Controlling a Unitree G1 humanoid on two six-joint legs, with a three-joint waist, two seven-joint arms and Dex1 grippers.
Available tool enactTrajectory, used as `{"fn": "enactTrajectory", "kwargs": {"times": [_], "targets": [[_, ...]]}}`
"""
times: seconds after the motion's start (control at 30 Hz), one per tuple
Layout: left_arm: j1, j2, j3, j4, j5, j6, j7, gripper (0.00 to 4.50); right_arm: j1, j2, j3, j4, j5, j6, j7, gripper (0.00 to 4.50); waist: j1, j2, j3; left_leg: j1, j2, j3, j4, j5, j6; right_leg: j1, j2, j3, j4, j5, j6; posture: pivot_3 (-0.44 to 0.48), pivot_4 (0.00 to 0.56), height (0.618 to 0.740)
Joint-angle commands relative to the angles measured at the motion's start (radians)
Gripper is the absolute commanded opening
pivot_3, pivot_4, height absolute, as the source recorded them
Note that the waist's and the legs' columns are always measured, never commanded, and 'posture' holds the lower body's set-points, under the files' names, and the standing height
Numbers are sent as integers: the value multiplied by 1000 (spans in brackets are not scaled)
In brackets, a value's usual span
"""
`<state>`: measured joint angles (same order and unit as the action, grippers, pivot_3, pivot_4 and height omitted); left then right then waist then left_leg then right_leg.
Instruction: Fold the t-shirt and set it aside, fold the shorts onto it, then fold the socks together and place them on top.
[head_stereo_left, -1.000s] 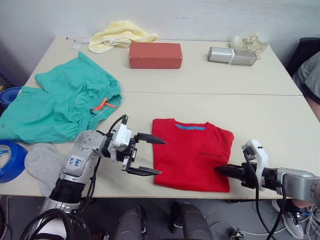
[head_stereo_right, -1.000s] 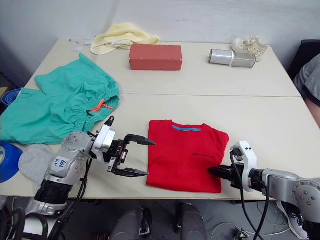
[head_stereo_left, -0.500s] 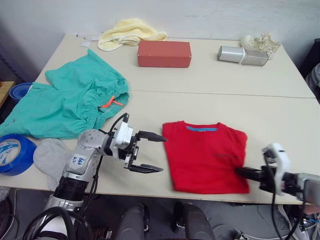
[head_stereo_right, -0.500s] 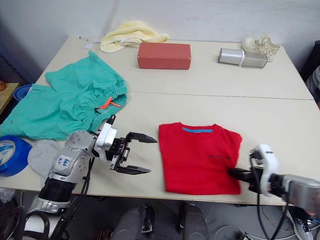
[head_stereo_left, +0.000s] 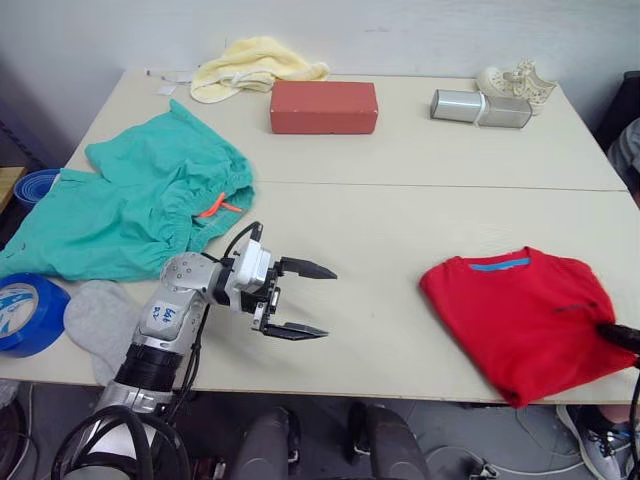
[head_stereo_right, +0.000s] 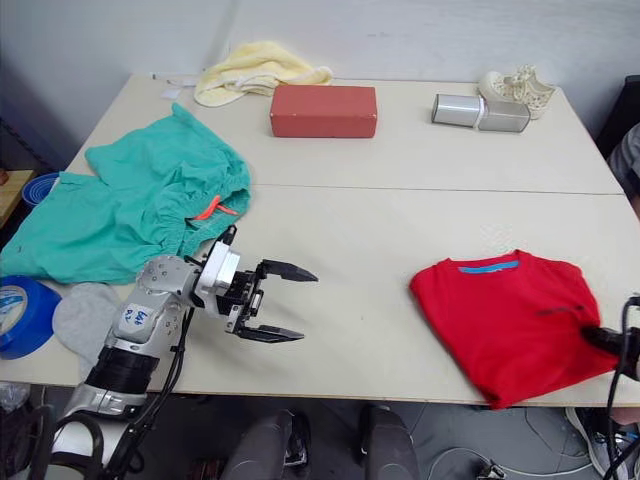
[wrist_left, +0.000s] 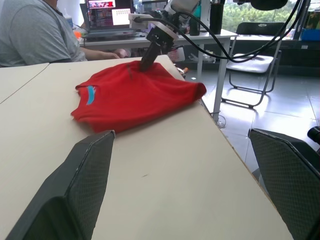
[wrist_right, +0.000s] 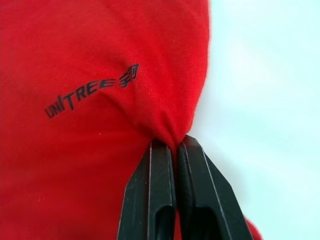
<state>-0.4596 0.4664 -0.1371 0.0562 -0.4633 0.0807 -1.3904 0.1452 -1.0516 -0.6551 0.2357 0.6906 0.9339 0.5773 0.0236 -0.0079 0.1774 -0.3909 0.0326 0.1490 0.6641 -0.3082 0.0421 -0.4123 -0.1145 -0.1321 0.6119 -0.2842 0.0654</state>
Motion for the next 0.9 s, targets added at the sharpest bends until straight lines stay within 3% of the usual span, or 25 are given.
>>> {"fn": "enactTrajectory", "kwargs": {"times": [0.03,0.2,0.43,0.6,0.77,0.8,0.9], "targets": [[-10,-2,4,-6,5,-18,2,4500,-92,-19,27,160,-113,-149,-10,24,-1,0,0,0,0,0,0,0,0,0,0,0,0,0,0,0,150,740],[-2,9,8,-20,9,-14,10,4500,-220,-17,101,364,-230,-287,-13,24,-4,2,0,1,-1,1,0,1,-1,0,0,1,0,0,1,0,150,740],[9,25,15,-26,13,-17,21,4500,-306,-14,124,509,-309,-375,-44,24,-4,3,0,1,-1,1,1,2,-1,0,-1,1,1,1,1,0,150,740],[28,29,11,-47,8,-12,25,4500,-279,7,125,469,-294,-316,6,24,-4,3,0,1,-1,1,1,2,-1,0,-1,1,1,1,1,0,150,740],[15,36,28,-26,4,-18,20,4500,-230,13,29,365,-224,-223,35,24,-3,3,0,1,0,0,1,2,-2,0,-1,1,1,1,1,0,150,740],[12,38,32,-22,3,-18,22,4500,-208,13,15,333,-214,-204,46,526,-3,4,0,1,0,0,0,2,-2,0,-1,1,2,1,1,0,150,740],[7,45,45,-30,-7,-3,26,4500,-138,-6,-16,253,-196,-138,85,1439,-3,4,0,1,0,0,0,2,-2,0,-1,1,2,1,0,0,150,740]]}}
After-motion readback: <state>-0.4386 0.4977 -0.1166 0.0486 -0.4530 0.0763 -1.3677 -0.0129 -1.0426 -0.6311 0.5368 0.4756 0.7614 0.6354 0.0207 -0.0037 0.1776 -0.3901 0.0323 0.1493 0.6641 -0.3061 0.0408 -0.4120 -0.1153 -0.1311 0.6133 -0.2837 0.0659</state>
